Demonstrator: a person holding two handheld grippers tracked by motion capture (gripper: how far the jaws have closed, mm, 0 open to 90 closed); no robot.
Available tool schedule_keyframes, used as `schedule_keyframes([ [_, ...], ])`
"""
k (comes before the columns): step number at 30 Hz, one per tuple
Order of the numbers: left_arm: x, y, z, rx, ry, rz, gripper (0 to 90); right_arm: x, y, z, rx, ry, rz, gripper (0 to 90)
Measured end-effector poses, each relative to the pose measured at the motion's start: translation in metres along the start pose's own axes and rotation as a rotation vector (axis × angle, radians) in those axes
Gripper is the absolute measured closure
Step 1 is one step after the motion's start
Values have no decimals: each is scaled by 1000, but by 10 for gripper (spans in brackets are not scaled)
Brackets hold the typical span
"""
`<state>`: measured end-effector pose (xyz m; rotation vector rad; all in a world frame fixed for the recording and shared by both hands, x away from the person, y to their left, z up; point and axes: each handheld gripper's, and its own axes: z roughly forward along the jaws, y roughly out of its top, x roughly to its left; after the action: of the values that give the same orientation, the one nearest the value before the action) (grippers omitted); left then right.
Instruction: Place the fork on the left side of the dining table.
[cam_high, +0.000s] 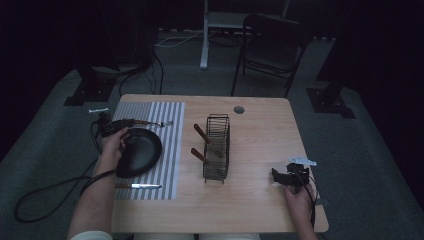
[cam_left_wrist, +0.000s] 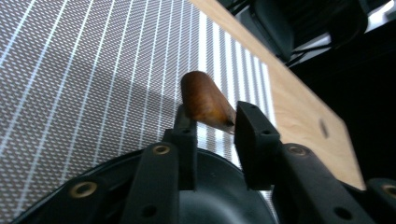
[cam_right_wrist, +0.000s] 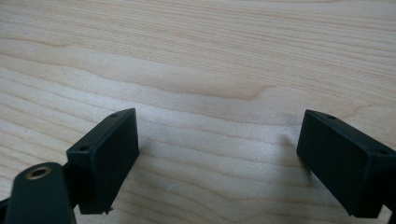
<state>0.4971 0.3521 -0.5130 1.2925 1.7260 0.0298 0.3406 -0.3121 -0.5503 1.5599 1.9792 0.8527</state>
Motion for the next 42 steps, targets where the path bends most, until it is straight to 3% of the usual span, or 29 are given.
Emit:
schedule_keyframes([
  [3, 0, 2, 3, 12, 4, -3, 675, 0, 0, 0, 0, 0, 0, 125],
  [11, 1, 11, 6, 5, 70, -44, 633, 0, 0, 0, 0, 0, -1, 124],
  [17, 1, 20, 8, 18, 160, -29, 559, 0, 0, 0, 0, 0, -1, 124],
  [19, 3, 21, 8, 19, 168, -9, 558, 0, 0, 0, 0, 0, -1, 124],
  [21, 4, 21, 8, 42, 223, 12, 558, 0, 0, 0, 0, 0, -1, 125],
  [23, 5, 22, 8, 49, 249, 18, 558, 0, 0, 0, 0, 0, 0, 125],
  [28, 1, 23, 7, 55, 389, 128, 558, 0, 0, 0, 0, 0, -1, 124],
  [34, -7, 25, 0, 47, 411, 184, 506, 0, 0, 0, 0, 0, 0, 124],
  [36, -13, 22, -3, 40, 437, 234, 506, 0, 0, 0, 0, 0, 0, 124],
  [39, -20, 17, -5, 14, 419, 268, 450, 0, 0, 0, 0, 0, -1, 124],
  [42, -29, 11, -8, 8, 431, 339, 449, 0, 0, 0, 0, 0, -1, 124],
])
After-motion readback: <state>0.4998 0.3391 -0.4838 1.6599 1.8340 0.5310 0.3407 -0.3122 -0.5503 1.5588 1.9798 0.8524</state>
